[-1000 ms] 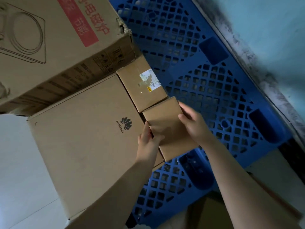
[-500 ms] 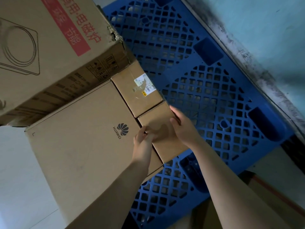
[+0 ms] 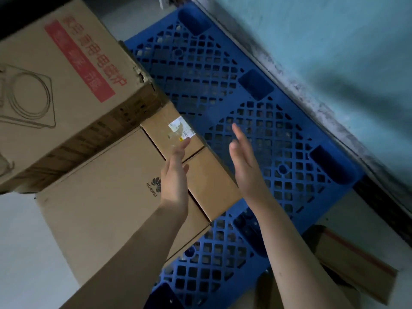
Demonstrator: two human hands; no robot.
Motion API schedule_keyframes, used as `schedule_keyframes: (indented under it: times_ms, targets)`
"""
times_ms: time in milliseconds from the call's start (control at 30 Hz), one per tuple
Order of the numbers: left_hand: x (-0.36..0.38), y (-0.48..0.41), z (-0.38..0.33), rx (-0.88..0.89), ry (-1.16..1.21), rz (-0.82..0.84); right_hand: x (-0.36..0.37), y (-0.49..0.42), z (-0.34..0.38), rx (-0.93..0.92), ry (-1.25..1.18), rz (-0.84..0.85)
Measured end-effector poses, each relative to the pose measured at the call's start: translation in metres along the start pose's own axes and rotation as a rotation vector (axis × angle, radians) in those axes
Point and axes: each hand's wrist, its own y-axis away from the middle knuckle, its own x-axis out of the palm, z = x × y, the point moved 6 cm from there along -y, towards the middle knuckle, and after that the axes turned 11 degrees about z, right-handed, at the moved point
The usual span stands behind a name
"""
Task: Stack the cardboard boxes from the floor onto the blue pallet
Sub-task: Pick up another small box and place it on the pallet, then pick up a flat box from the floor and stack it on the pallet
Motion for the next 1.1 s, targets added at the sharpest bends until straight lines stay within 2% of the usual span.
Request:
schedule_keyframes:
  times_ms: [133,267,433,567,700,867,1100]
  targets:
    - [0.027,0.019,-0.101,0.227,-0.042,0.133,-0.016,0.039,0.087,-0.129,-0.081,-0.12]
    - [0.058,0.065,-0.221,0.427,-0.035,0.283,-0.029,0.092,0.206,-0.264,-0.104,-0.199]
    - [0.085,0.177,-0.359,0.637,-0.039,0.526,-0.024,0.191,0.355,-0.5,-0.028,-0.393]
    - [0.079,0.288,-0.431,0.742,-0.013,0.699,0.003,0.299,0.431,-0.642,-0.027,-0.553]
    - [0.06,0.384,-0.46,0.734,-0.061,0.866,0.029,0.413,0.469,-0.709,-0.042,-0.739]
    - [0.051,0.49,-0.477,0.724,-0.054,0.993,0.054,0.553,0.497,-0.781,-0.029,-0.928]
    - [0.081,0.61,-0.46,0.703,0.0,1.112,0.073,0.714,0.488,-0.706,0.083,-1.062]
